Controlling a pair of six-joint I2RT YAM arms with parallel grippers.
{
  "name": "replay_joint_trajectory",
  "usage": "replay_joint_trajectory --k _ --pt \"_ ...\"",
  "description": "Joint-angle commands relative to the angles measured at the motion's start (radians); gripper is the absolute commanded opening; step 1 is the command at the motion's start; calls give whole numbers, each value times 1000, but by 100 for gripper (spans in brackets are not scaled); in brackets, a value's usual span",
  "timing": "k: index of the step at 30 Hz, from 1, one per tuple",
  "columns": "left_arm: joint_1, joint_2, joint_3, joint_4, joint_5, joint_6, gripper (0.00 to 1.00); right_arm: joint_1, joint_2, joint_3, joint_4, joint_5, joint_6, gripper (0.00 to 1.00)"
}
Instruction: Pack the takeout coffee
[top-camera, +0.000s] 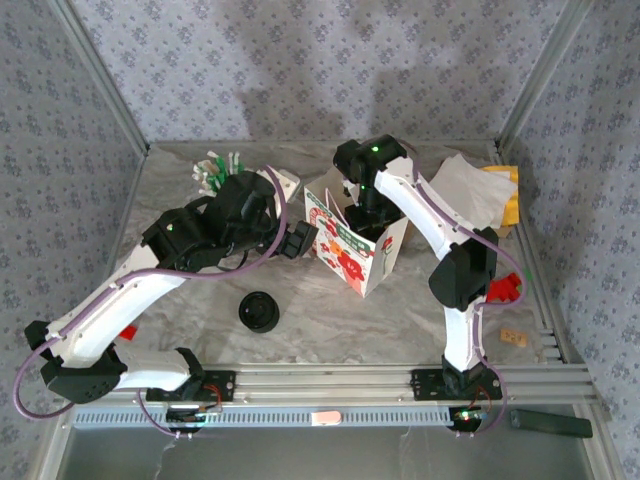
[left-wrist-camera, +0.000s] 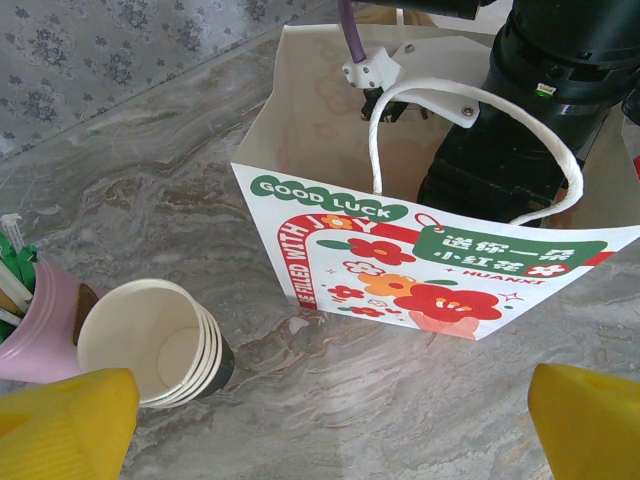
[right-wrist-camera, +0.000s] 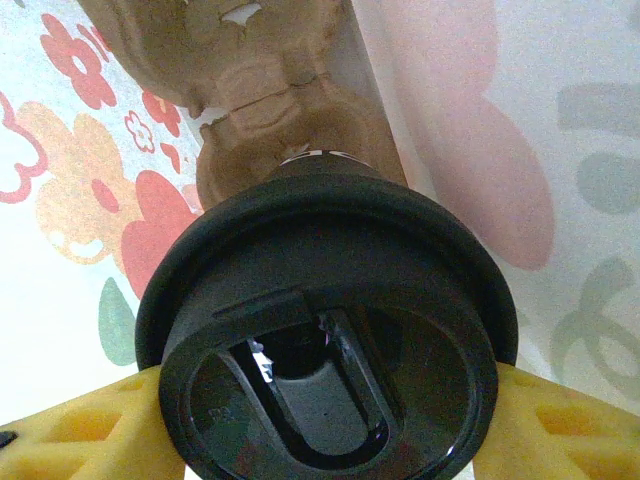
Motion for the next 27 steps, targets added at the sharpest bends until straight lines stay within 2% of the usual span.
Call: replay_joint_trajectory --k 1,27 --pt "4 -15 24 -12 5 7 100 -6 -37 -4 -191 -1 -10 55" --pt "4 -12 31 -11 5 6 100 -5 -40 -15 -192 -16 -24 55"
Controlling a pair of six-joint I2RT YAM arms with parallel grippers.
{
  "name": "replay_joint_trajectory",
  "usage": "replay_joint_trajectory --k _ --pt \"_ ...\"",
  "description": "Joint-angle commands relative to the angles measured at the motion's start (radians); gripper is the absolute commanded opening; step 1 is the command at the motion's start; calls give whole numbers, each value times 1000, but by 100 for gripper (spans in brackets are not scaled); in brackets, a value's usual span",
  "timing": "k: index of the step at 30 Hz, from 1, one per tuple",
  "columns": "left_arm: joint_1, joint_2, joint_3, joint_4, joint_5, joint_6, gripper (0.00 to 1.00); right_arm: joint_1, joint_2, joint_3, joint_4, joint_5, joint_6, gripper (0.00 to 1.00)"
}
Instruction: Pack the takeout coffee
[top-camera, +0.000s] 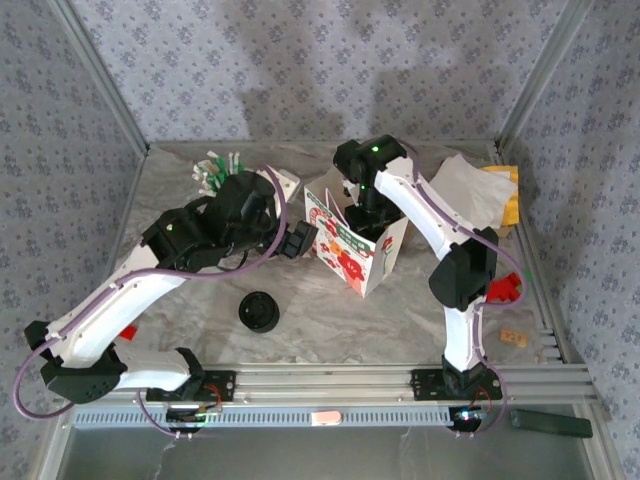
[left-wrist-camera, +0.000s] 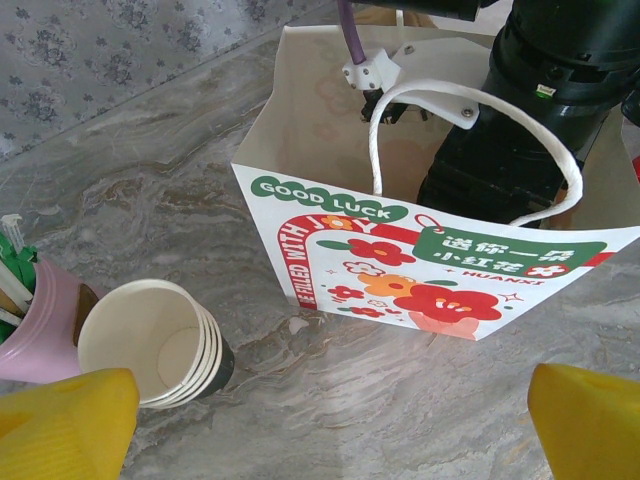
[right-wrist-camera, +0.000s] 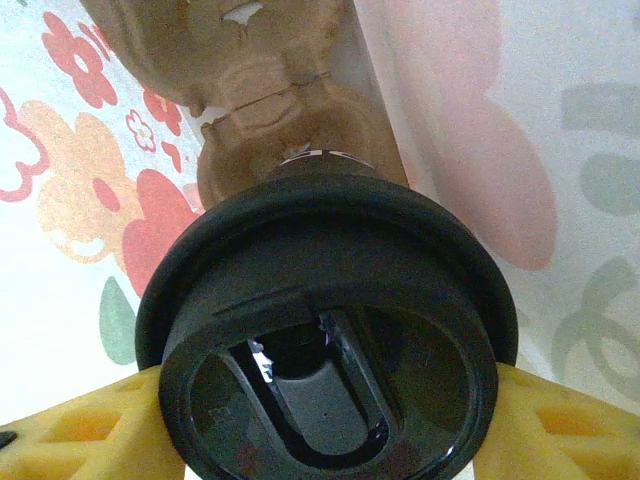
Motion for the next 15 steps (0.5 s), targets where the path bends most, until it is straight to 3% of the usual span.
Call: replay_joint_trajectory --k 1,15 --pt "4 -12 30 -11 7 5 100 -6 -38 -14 -191 -15 -21 55" --pt "5 -9 25 -5 11 8 100 15 -14 18 -190 -32 -26 55"
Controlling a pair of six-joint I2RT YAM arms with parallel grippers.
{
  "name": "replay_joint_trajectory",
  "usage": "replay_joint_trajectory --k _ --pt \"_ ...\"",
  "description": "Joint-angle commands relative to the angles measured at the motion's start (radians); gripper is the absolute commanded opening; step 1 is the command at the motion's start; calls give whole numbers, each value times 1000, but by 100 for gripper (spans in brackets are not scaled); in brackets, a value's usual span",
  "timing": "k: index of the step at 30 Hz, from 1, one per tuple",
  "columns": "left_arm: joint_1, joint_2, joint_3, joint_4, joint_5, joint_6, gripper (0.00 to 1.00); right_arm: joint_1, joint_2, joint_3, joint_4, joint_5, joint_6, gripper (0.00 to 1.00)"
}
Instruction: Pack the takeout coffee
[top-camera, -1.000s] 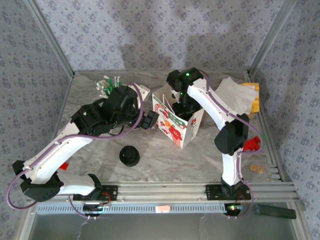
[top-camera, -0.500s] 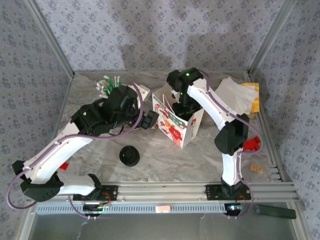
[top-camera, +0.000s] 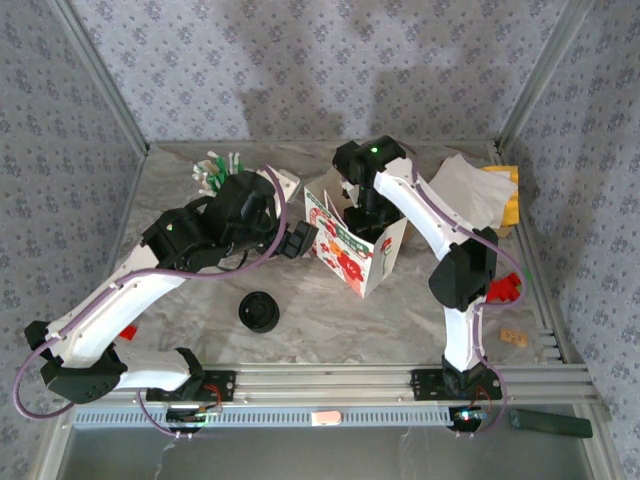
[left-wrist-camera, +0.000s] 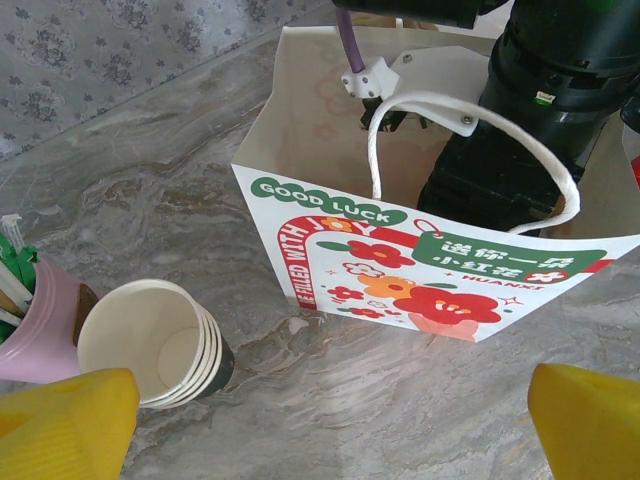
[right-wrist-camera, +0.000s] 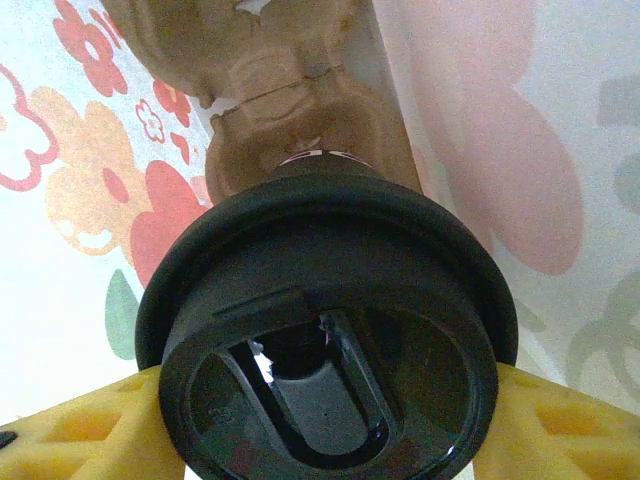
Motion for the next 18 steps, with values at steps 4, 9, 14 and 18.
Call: replay_joint_trajectory --k 4,9,14,18 --pt "4 -14 22 -5 10 5 100 8 -6 47 -190 -10 -14 55" --pt "4 -15 22 -7 9 6 100 10 0 54 -190 -13 -14 55" --pt "4 -17 20 -10 7 6 100 14 8 51 -191 -9 -15 55" --pt "4 -18 19 -11 4 5 100 19 17 55 -191 -6 -14 55"
